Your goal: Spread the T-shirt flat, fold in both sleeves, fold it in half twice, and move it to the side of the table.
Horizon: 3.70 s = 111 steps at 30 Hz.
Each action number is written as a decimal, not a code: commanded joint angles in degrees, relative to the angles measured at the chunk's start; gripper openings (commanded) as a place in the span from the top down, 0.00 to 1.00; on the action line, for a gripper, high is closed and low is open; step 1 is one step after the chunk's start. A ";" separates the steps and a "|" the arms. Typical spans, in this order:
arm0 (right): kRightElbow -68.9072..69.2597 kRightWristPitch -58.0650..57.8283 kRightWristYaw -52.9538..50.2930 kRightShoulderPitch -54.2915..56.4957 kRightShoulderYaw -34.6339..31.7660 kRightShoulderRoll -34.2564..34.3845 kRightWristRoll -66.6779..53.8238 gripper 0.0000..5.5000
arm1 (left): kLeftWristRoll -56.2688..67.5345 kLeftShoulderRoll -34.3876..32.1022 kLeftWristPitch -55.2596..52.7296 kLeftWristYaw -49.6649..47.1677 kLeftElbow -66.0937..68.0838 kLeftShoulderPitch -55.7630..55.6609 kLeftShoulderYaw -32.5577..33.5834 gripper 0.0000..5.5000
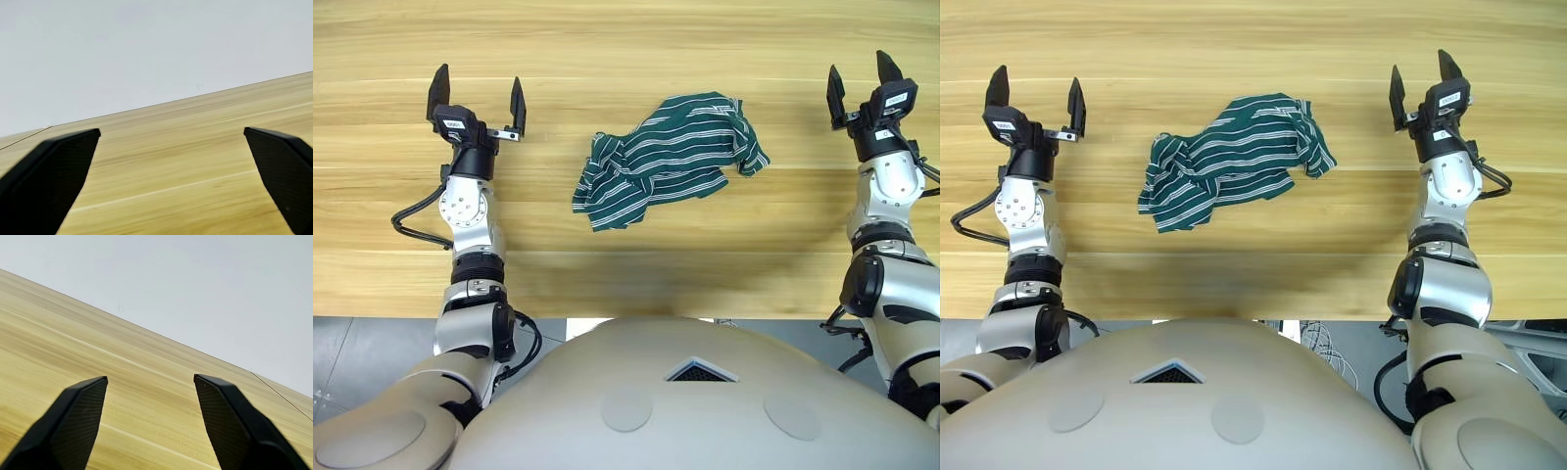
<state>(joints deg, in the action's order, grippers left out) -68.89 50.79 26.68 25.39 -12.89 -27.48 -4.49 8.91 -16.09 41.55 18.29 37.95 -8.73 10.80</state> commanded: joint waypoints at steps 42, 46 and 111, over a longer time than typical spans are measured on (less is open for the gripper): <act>-0.56 -1.19 -1.20 2.24 0.45 0.07 0.67 0.40 | -0.04 0.22 -3.63 0.65 -2.11 0.40 0.53 0.02; -0.53 -1.19 -1.10 2.15 0.41 0.00 0.60 0.40 | -0.16 0.29 -3.73 0.51 -2.20 0.42 0.47 0.02; 40.94 -12.30 10.62 -15.39 6.96 1.37 -5.73 0.40 | 1.67 -1.64 -66.17 -4.49 -69.43 30.22 -19.68 0.84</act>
<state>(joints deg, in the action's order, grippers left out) -28.60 39.24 36.51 10.50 -6.39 -25.64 -9.86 10.57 -18.08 -24.55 13.27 -31.64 21.17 -9.06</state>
